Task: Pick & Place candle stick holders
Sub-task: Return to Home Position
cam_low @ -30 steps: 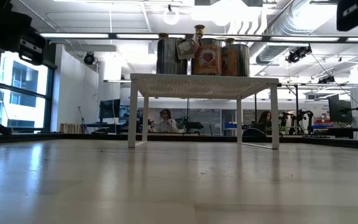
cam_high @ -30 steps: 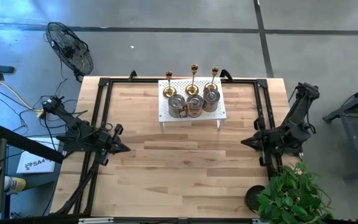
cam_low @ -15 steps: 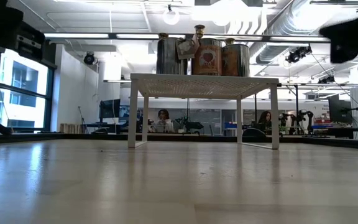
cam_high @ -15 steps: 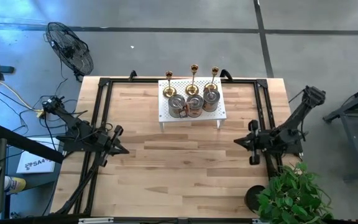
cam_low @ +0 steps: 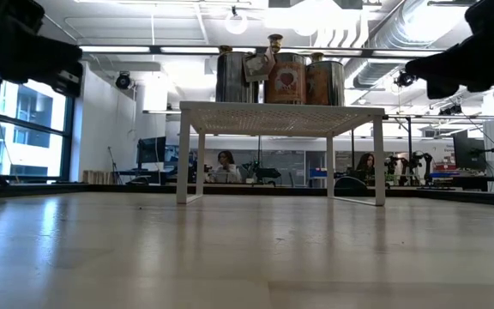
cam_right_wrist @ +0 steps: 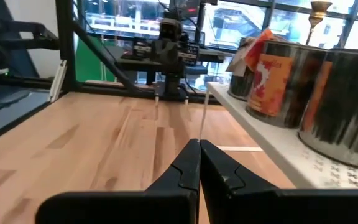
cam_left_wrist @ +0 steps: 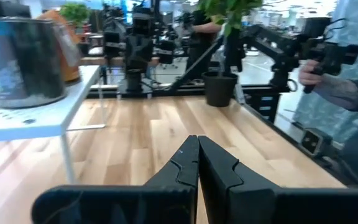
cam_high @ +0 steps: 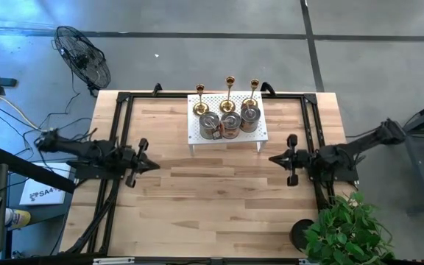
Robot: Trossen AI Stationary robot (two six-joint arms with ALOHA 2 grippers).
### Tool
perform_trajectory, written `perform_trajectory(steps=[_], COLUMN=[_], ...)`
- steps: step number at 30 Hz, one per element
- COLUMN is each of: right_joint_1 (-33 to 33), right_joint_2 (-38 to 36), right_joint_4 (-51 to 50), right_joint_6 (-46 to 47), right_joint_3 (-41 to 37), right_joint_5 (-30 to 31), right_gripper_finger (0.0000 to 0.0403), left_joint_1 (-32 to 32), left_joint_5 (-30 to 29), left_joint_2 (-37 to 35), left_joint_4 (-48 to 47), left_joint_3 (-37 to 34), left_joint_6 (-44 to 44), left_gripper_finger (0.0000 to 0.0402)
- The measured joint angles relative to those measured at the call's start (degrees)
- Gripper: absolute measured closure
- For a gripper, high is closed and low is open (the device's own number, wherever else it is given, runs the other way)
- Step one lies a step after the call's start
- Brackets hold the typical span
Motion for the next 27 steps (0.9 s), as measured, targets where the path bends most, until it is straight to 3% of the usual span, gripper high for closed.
perform_trajectory(steps=[6, 11, 18, 27], right_joint_1=[-6.4, -7.5, -7.5, -7.5], right_joint_2=[0.0, -0.2, -4.8, -18.6], right_joint_4=[0.1, 3.9, 1.2, -9.6], right_joint_6=[-0.2, -2.3, -4.1, -3.5], right_joint_3=[0.0, 0.0, 0.0, 0.0], right_joint_5=[-4.0, -5.1, -4.6, -4.5], right_gripper_finger=[0.0403, 0.0403, 0.0403, 0.0403], left_joint_1=[11.6, 17.4, 20.1, 19.9], left_joint_5=[10.0, 17.0, 19.5, 20.1], left_joint_2=[0.0, 0.0, 0.0, 0.0], left_joint_4=[-0.2, 0.3, 0.4, 0.5], left_joint_3=[0.0, 0.0, 0.0, 0.0], left_joint_6=[-0.6, -1.1, -1.1, -2.0], left_gripper_finger=[0.0401, 0.0401, 0.0401, 0.0401])
